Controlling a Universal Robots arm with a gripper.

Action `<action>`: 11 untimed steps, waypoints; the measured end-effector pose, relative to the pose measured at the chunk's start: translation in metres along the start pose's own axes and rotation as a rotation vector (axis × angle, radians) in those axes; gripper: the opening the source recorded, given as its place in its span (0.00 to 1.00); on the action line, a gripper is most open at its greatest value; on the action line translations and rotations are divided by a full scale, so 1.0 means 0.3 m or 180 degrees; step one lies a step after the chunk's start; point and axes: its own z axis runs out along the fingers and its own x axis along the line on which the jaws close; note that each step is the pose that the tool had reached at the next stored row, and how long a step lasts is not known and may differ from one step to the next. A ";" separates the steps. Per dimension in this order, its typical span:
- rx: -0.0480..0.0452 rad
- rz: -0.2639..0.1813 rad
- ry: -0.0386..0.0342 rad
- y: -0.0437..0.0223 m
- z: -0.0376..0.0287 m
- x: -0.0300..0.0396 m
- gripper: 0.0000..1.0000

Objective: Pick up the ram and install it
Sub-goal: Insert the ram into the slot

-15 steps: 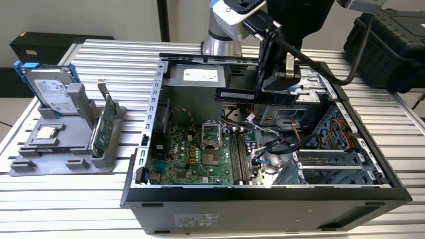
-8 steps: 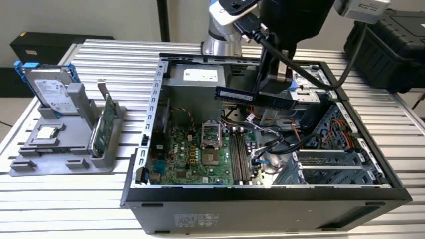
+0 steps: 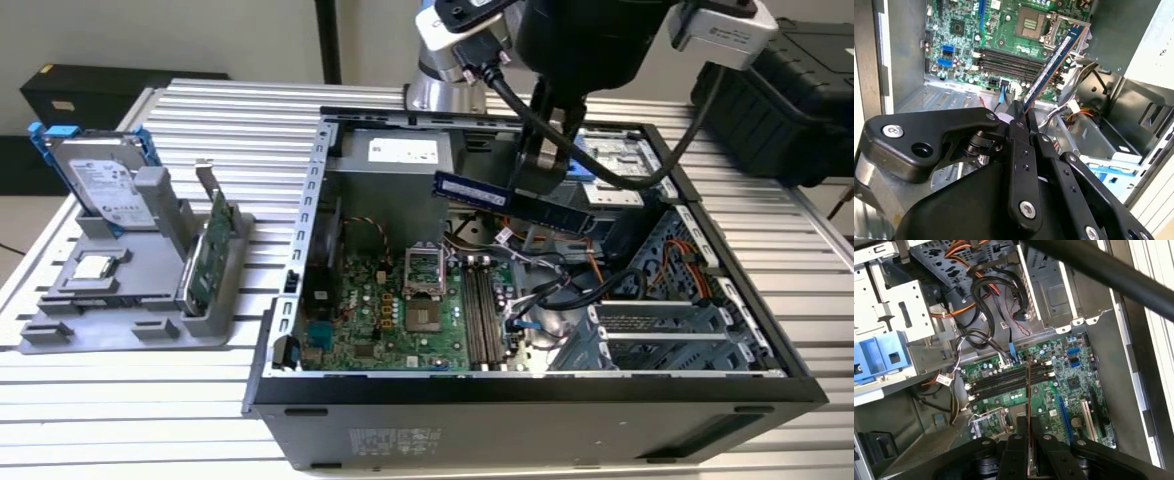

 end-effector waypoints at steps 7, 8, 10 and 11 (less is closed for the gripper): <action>0.0011 0.0409 0.0007 0.000 0.010 0.000 0.00; 0.0012 0.0461 0.0008 0.000 0.010 0.000 0.00; 0.0016 0.0574 0.0010 0.000 0.011 0.000 0.00; 0.0017 0.0628 0.0012 0.000 0.011 0.000 0.00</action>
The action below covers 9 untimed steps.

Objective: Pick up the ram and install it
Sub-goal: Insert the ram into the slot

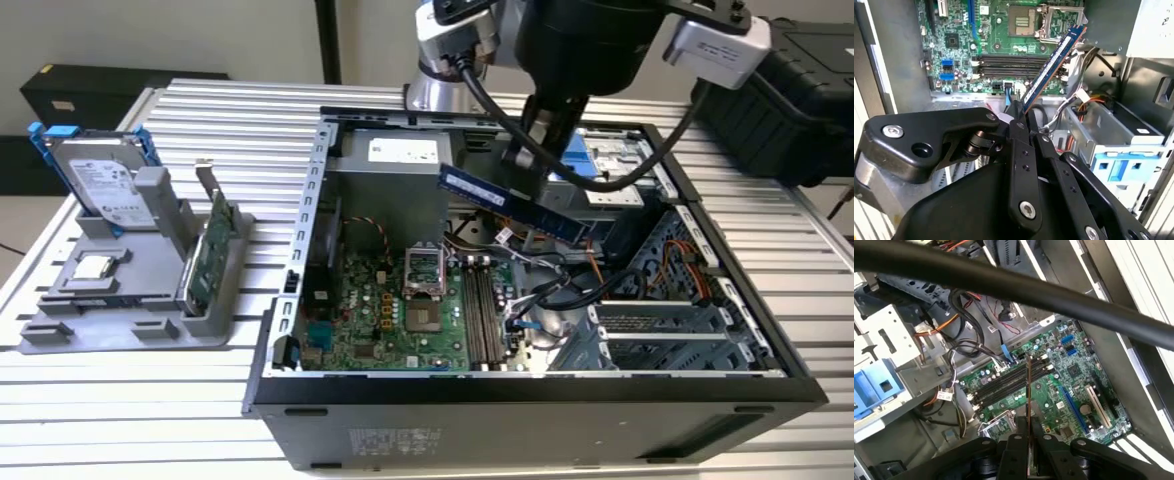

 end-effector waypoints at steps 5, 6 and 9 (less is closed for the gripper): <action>0.0009 0.0280 0.0004 0.000 0.001 0.000 0.00; 0.0010 0.0335 0.0005 0.000 0.001 0.000 0.00; 0.0015 0.0503 0.0008 0.000 0.002 0.000 0.00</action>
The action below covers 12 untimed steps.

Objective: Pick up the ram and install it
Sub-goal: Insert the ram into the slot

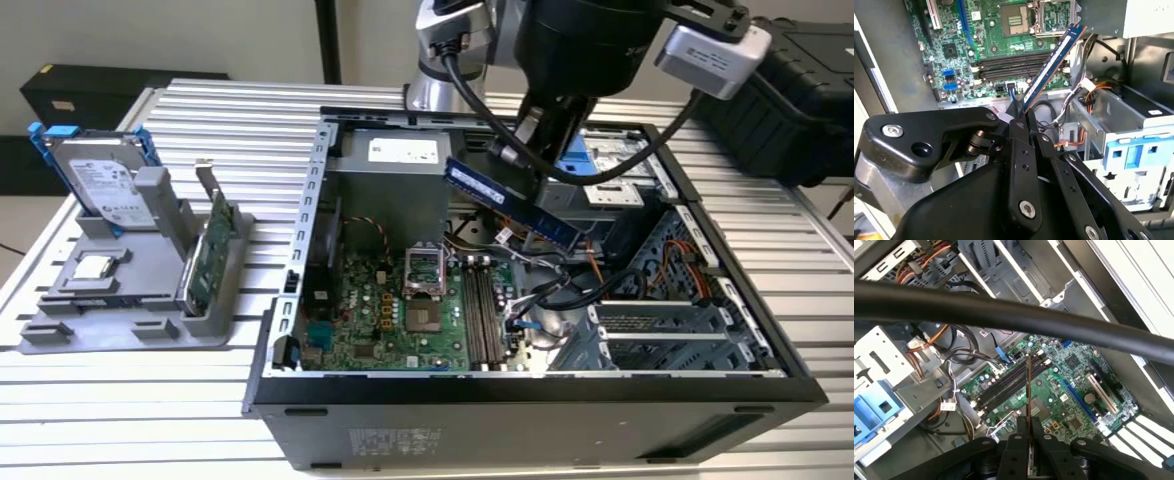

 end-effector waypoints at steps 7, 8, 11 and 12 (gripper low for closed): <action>0.0012 0.0390 0.0006 0.000 0.001 0.000 0.00; 0.0013 0.0442 0.0007 0.000 0.001 0.000 0.00; 0.0020 0.0599 0.0008 0.000 0.001 0.000 0.00; 0.0021 0.0650 0.0009 0.000 0.001 0.000 0.00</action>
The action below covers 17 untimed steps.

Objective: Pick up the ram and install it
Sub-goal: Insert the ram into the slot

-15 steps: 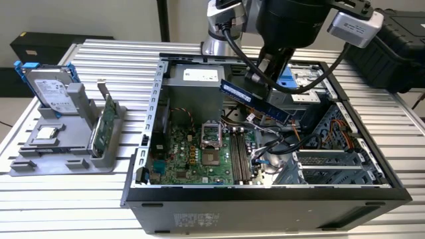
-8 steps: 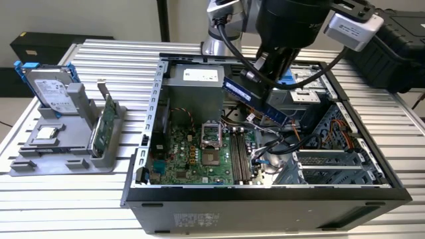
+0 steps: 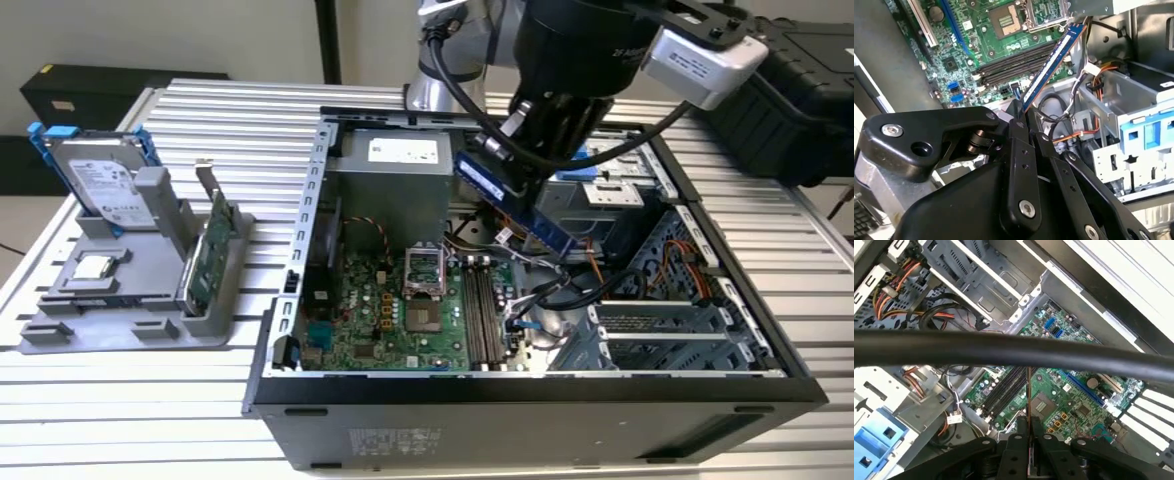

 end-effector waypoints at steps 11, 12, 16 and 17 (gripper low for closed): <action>0.0018 0.0582 0.0010 0.000 0.001 0.000 0.00; 0.0020 0.0634 0.0011 0.000 0.001 0.000 0.00; 0.0027 0.0842 0.0013 0.000 0.002 0.000 0.00; 0.0029 0.0894 0.0014 0.000 0.003 0.000 0.00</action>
